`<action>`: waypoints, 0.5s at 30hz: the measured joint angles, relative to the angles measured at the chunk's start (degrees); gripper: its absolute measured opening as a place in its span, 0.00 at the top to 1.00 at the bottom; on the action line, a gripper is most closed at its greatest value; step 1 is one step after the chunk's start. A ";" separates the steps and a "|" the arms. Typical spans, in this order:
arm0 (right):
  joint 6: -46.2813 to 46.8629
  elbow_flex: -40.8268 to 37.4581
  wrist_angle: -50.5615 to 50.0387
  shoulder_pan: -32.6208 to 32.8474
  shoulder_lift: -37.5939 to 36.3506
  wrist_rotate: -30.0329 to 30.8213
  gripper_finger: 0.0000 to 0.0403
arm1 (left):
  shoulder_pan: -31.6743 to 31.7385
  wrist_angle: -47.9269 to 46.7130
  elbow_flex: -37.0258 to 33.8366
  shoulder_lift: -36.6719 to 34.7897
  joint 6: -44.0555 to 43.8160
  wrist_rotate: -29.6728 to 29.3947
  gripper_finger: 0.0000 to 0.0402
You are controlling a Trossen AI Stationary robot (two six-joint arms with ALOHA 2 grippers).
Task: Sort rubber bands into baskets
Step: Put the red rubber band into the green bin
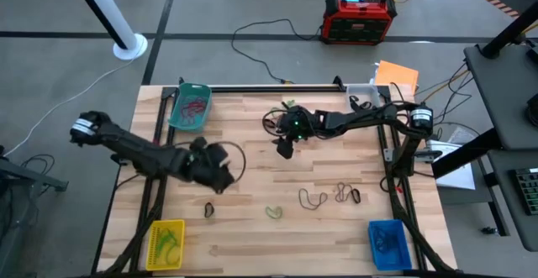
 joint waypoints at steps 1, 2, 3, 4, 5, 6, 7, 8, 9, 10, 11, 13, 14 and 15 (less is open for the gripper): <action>0.01 0.00 -0.54 -0.02 -0.08 0.32 0.49 | -1.62 1.19 -0.23 0.00 0.04 -0.12 0.54; 0.00 0.02 -1.30 0.01 -0.09 0.30 0.49 | -3.14 2.58 -0.53 0.00 0.37 -0.20 0.54; -0.09 0.18 -2.47 0.06 -0.13 0.28 0.49 | -4.60 4.14 -0.86 0.00 0.97 -0.31 0.54; -0.26 0.38 -3.81 0.24 -0.13 0.28 0.49 | -6.00 5.73 -1.25 0.00 2.19 -0.42 0.54; -0.51 0.66 -5.22 0.33 -0.13 0.28 0.49 | -7.41 7.40 -1.73 0.00 3.90 -0.70 0.54; -0.95 1.04 -6.99 0.51 -0.13 0.28 0.49 | -8.60 9.39 -2.31 0.00 6.01 -0.83 0.54; -1.11 1.53 -9.02 0.69 -0.17 0.35 0.49 | -9.70 11.56 -2.91 0.00 8.25 -0.80 0.54; -1.15 2.07 -11.11 0.80 -0.19 0.68 0.49 | -10.75 13.59 -3.48 0.00 10.45 -0.80 0.54; -1.13 2.72 -13.22 0.84 -0.19 1.32 0.49 | -11.67 15.17 -4.00 0.00 12.30 -0.76 0.54; -0.96 3.39 -15.20 0.94 -0.19 2.70 0.49 | -12.38 16.70 -4.39 0.00 13.94 -0.87 0.54; -0.37 4.14 -17.14 0.95 -0.19 4.93 0.49 | -13.00 18.20 -4.72 0.00 15.40 -1.25 0.54; 0.62 5.73 -20.72 0.93 -0.19 10.39 0.49 | -13.59 20.50 -5.22 0.00 17.90 -2.59 0.55; 1.01 6.46 -22.05 0.92 -0.19 12.93 0.49 | -13.66 21.16 -5.37 0.00 19.00 -3.10 0.55; 1.06 7.01 -22.69 0.88 -0.19 14.80 0.49 | -13.64 21.63 -5.48 0.00 19.85 -3.52 0.55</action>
